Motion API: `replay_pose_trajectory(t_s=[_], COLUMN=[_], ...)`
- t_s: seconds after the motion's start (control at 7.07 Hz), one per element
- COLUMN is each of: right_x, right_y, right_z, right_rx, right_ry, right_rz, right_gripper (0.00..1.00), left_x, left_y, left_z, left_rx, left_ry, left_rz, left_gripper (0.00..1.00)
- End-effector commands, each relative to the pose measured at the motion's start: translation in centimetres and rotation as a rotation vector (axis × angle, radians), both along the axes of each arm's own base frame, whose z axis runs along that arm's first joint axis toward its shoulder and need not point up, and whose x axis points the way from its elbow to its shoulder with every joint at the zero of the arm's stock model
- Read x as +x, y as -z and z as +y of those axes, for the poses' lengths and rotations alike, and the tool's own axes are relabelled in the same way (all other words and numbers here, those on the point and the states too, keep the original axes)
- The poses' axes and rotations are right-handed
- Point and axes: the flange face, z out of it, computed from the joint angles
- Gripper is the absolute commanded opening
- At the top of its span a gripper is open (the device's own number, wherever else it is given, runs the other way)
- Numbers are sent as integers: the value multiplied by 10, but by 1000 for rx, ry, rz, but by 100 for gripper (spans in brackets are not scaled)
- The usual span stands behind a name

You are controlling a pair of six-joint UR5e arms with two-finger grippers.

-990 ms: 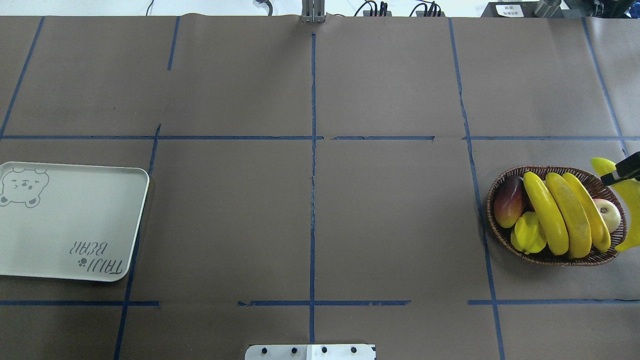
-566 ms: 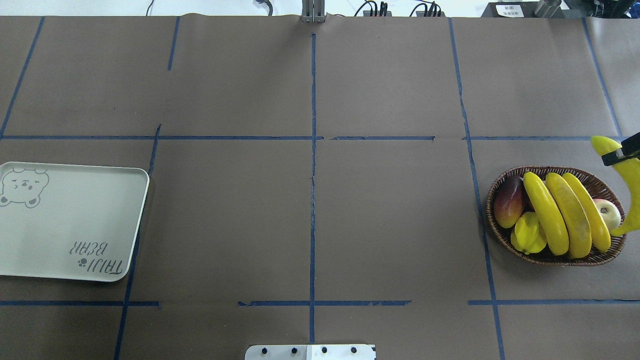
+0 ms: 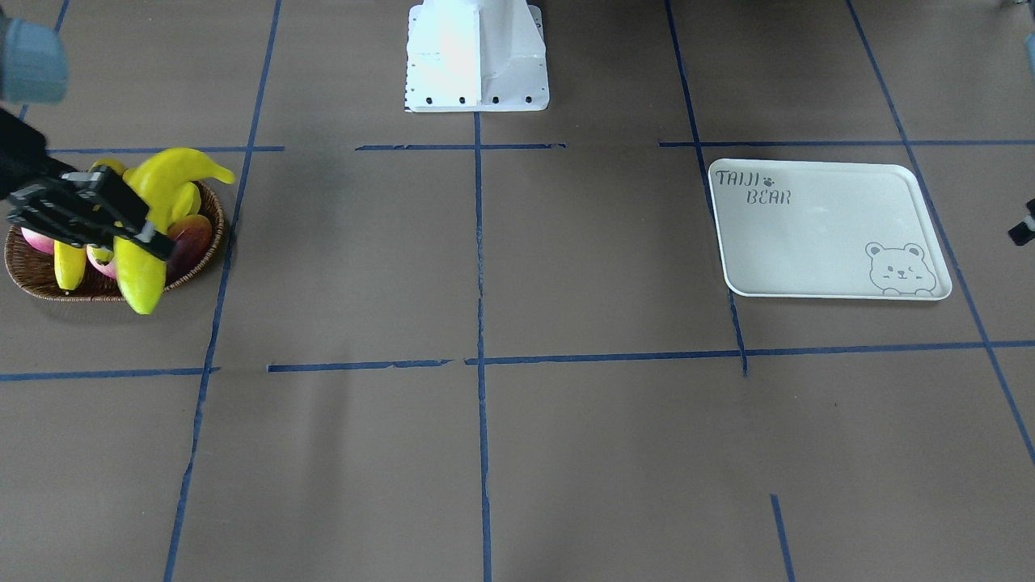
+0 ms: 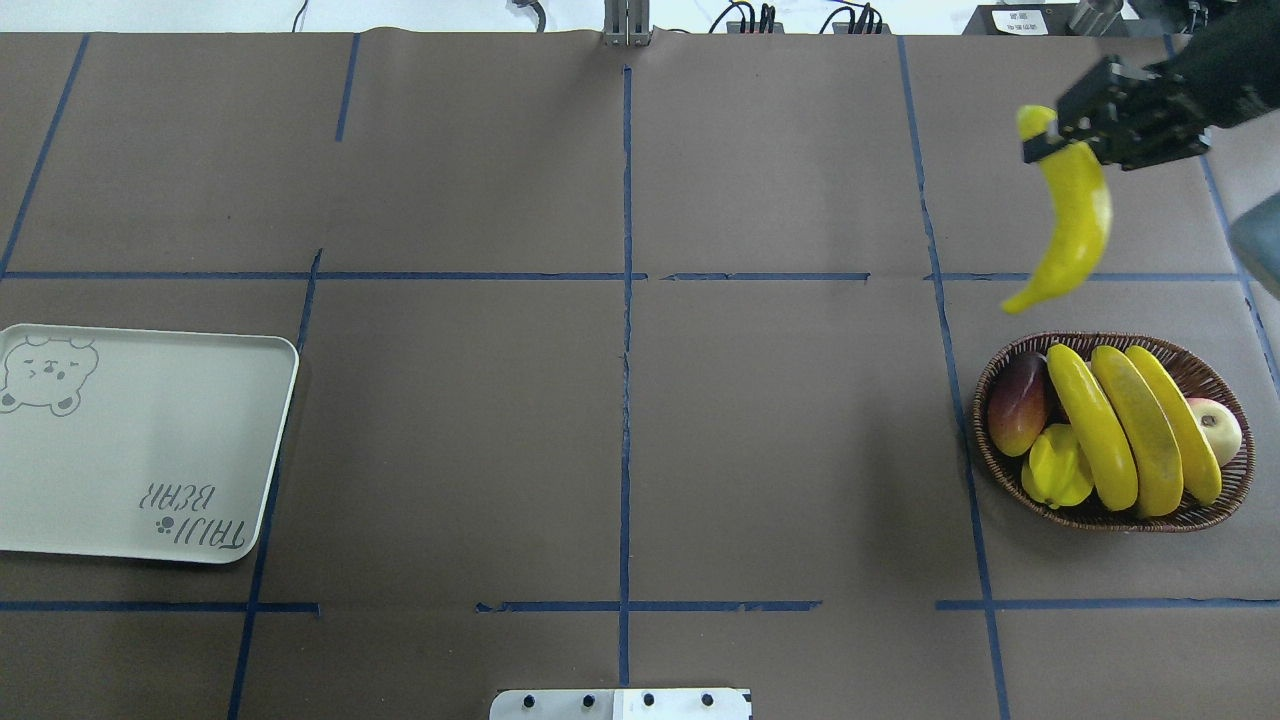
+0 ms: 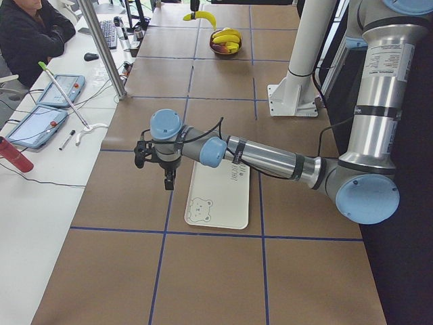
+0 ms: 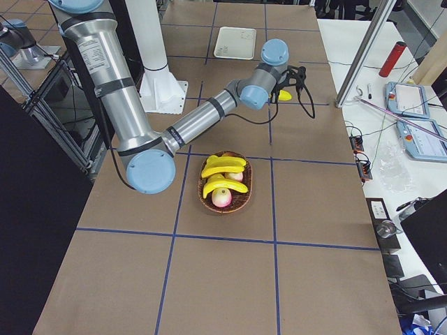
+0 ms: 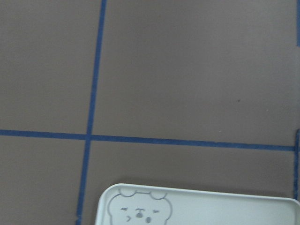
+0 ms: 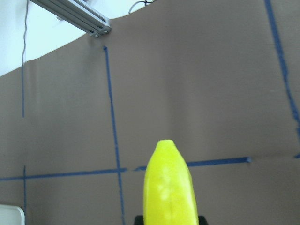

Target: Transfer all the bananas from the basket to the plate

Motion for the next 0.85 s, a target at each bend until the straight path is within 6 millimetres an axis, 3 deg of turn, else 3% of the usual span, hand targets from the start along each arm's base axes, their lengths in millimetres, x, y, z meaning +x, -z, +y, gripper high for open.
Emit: replay_pose_trajectory(t_s=[0.0,0.14,0.28,0.42,0.57,0.71], right_x=[-130,-173,-195,-199,-199,-196], right_y=[104,112,114,112,114,116], right_z=[68,104,126,132,134,133], right_rx=[2,-2,18,17,16,12], right_ry=[-275,-372,-424,-421,-419,-446], right_rz=[-169,-237,-256,-258,-264,-275], right_gripper=[0,0,0,0,0,1], left_x=[115,144,170,196,236,259], left_y=[91,127,150,167,190,201], left_z=[-10,-12,-4,1,15,30], left_rx=[-125,-181,-238,-283,-347,-437], left_ry=[94,155,215,276,359,442], left_rz=[189,268,324,379,479,582], left_gripper=[100,100,100,100,100,100])
